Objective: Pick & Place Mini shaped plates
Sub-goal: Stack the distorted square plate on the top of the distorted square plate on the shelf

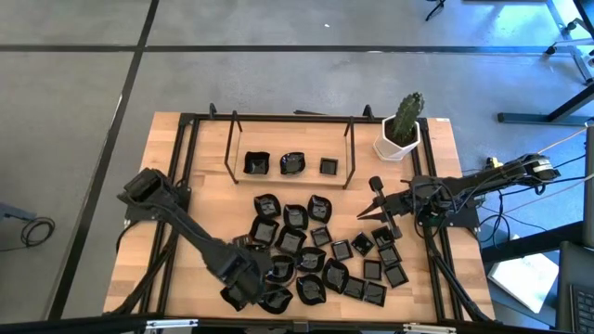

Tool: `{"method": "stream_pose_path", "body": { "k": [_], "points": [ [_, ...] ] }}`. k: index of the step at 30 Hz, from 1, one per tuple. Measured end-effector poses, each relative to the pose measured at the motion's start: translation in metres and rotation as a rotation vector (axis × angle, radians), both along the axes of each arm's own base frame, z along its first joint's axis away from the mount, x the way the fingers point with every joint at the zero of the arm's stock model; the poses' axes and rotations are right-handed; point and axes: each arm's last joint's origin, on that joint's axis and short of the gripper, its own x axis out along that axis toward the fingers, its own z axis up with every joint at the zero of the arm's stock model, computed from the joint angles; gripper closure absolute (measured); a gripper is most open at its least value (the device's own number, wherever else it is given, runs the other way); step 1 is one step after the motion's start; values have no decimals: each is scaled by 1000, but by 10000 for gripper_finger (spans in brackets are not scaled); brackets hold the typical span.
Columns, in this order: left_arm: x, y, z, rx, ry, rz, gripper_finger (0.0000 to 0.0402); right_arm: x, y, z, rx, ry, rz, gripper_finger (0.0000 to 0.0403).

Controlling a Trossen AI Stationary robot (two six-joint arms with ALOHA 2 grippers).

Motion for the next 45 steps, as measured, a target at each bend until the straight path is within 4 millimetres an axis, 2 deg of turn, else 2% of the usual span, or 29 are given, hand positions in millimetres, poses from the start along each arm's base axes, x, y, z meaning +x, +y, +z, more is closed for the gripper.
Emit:
{"method": "stream_pose_path", "body": {
  "k": [6,11,21,31,39,42,45],
  "points": [
    [8,11,-1,-87,67,10,226,0,0,0,8,6,-1,377],
    [7,10,-1,-100,81,-15,213,0,0,0,2,5,-1,377],
    [7,9,-1,-83,78,-48,212,0,0,-1,0,14,-1,377],
    [16,7,-37,-87,212,-82,212,0,0,-2,3,19,0,377],
    [21,15,-43,-85,227,-57,214,0,0,-2,3,19,-1,377],
    [21,15,-43,-83,229,-78,230,0,0,-2,3,19,-1,377],
    [22,15,-43,-71,227,-125,268,0,0,-2,2,19,0,377]
  ]
}}
